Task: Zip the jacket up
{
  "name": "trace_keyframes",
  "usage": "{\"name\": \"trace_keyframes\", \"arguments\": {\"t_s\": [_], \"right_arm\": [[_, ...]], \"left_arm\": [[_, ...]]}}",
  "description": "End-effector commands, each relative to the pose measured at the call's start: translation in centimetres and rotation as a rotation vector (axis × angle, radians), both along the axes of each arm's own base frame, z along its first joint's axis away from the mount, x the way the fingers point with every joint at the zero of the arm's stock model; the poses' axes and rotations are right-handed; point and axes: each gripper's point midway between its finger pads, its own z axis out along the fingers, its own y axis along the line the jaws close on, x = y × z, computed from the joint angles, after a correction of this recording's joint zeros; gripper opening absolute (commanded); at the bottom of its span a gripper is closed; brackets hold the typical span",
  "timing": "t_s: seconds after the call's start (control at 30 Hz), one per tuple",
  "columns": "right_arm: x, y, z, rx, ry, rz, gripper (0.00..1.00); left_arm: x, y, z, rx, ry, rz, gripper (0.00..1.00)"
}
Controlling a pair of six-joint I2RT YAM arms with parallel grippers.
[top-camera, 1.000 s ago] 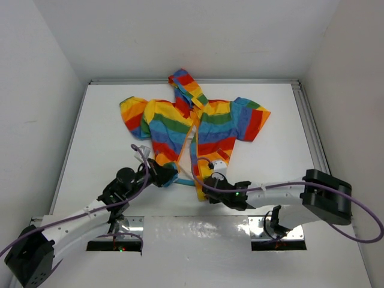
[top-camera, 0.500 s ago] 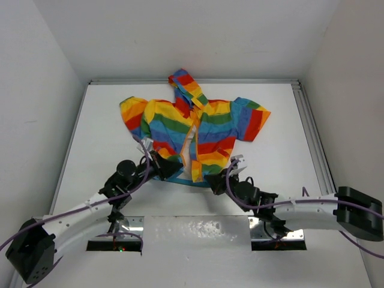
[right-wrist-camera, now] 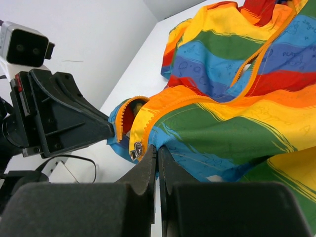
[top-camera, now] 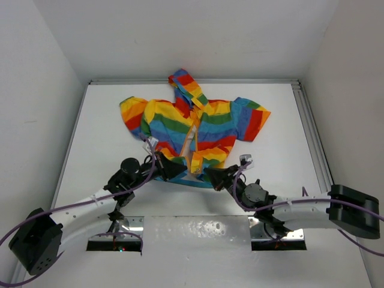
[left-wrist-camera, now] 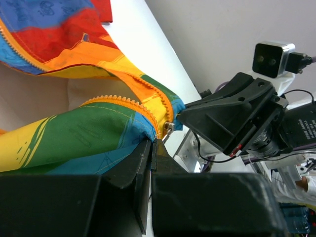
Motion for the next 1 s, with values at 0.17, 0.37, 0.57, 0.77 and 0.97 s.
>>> {"name": "trace_keyframes", "arguments": {"t_s": [0.17,0.37,0.57,0.77,0.97], "right_arm": [[-0.1,1.2,2.9,0.100,-0.055,0.032,0.00],[-0.4,1.7,3.2,0.102,-0.057,0.055,0.00],[-0.4,1.8,3.3,0.108,-0.056,0.060,0.00],[-0.4,1.7,3.1,0.110,-0.054,0.058,0.00],[-0.4,1.6,3.2,0.110,-0.056,0.057,0.00]], "left_arm": [[-0.4,-1.0,3.7,-0.086,-0.094,-0.043,0.00],[0.0,-1.0,2.8,-0.068,-0.084,-0.025,0.00],[0.2,-1.2,2.7,-0.073,-0.087,-0.022,0.00],[0.3,-1.4,2.8,-0.079,-0.094,-0.017,0.00],[0.3,-2.0,2.5,-0.075,-0.088,-0.029,0.00]]}}
